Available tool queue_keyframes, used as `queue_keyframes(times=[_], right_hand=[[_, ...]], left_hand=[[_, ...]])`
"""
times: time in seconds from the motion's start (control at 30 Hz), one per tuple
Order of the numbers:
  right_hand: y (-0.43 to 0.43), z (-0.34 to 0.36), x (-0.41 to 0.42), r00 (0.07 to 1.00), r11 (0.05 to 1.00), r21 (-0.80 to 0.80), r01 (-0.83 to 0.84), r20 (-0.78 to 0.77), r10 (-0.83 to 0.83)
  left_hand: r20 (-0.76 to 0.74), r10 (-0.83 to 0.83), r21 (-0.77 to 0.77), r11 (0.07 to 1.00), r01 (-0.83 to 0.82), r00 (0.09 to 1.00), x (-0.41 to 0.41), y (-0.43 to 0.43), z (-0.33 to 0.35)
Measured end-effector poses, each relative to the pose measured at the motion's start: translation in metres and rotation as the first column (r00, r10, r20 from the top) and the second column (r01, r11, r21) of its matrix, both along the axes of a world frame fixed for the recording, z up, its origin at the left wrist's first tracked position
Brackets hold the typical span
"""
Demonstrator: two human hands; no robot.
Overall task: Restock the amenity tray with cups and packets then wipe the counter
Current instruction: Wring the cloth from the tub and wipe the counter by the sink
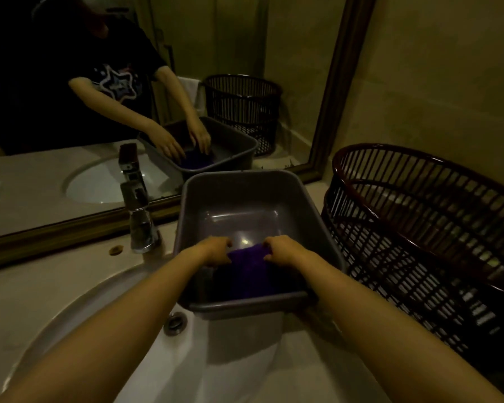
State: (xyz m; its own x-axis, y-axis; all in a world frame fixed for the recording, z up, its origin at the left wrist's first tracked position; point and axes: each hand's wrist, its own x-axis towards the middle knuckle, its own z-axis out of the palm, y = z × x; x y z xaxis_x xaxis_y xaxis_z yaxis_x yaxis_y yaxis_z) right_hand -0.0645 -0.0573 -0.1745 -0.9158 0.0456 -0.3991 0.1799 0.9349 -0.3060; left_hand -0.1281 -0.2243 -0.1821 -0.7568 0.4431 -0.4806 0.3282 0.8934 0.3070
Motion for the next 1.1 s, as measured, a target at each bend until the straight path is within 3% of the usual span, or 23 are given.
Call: queue_keyframes(times=[0.2,0.43,0.8,1.1], right_hand=[[0.001,-0.026,-0.026,0.987,0.978,0.140,-0.152,0.073,0.143],[0.002,-0.039,-0.041,0.956,0.918,0.269,-0.293,0.091,0.278],[0.005,-0.025,-0.040,0.981,0.983,0.023,-0.182,0.077,0.180],[0.008,0.015,-0.021,0.979,0.984,-0.160,-0.082,-0.195,0.050]], left_hand=[[0.080,-0.073,-0.085,0.993,0.080,0.994,-0.013,0.018,-0.023],[-0.081,-0.139,-0.168,0.978,0.124,0.987,-0.010,0.035,-0.039],[-0.055,-0.083,0.071,0.994,0.087,0.995,-0.010,0.030,-0.029],[-0.304,0.046,0.294,0.955,0.048,0.952,0.008,0.011,0.010]])
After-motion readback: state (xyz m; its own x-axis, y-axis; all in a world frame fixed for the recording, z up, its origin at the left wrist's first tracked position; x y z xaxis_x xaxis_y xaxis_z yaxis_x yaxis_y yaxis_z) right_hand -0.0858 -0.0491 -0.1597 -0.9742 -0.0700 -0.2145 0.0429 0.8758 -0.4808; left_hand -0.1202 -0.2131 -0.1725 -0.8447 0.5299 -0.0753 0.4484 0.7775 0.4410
